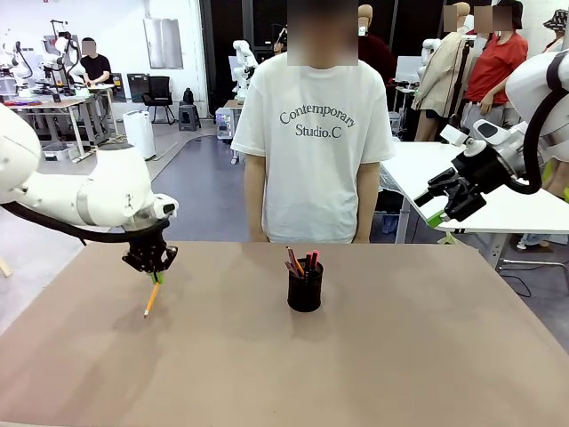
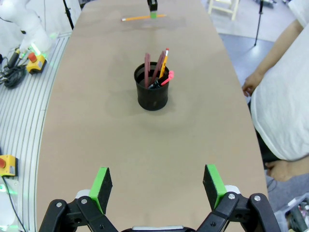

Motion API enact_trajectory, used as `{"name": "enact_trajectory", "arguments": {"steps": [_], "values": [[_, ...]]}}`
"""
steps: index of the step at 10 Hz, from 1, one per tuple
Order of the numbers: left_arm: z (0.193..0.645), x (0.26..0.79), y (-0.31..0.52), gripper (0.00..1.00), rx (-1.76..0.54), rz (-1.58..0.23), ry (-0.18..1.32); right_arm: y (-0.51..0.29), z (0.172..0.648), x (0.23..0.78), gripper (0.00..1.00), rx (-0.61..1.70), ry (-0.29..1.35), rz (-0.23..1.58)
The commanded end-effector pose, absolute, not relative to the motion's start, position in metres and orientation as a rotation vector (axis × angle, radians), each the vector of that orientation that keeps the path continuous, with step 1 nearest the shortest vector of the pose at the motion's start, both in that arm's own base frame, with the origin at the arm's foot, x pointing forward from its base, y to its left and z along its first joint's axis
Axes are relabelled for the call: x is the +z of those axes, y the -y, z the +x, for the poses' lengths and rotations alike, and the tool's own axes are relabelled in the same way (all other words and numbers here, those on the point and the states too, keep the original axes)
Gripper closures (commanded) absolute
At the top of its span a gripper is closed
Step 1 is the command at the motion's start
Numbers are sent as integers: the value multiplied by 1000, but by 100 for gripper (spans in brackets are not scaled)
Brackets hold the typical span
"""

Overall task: Place the pens into the pen holder.
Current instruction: Pick up a writing instrument from the table and place it into the Pen holder.

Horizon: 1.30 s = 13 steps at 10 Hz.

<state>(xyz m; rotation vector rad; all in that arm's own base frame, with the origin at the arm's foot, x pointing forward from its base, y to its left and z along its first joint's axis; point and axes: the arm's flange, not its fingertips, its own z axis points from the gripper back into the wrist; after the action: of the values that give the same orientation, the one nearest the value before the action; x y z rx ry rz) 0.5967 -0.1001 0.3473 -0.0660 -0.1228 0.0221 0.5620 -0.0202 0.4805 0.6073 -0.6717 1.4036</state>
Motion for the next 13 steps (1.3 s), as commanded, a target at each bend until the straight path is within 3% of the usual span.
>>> {"name": "enact_trajectory", "arguments": {"steps": [1,5,7,10,12,13], "values": [[576,385,88,100,-27,-167,155,20,562,483,0,1404,684,610],[551,441,66,100,-409,-642,300,20,562,483,0,1404,684,610],[539,453,59,100,-700,-795,456,20,562,483,0,1404,684,610],[521,455,63,100,-1079,-777,730,20,562,483,0,1404,684,610],[515,455,67,100,-1181,-726,840,20,562,483,0,1404,684,610],[522,457,72,100,-1115,-728,809,20,562,483,0,1404,684,610]]}}
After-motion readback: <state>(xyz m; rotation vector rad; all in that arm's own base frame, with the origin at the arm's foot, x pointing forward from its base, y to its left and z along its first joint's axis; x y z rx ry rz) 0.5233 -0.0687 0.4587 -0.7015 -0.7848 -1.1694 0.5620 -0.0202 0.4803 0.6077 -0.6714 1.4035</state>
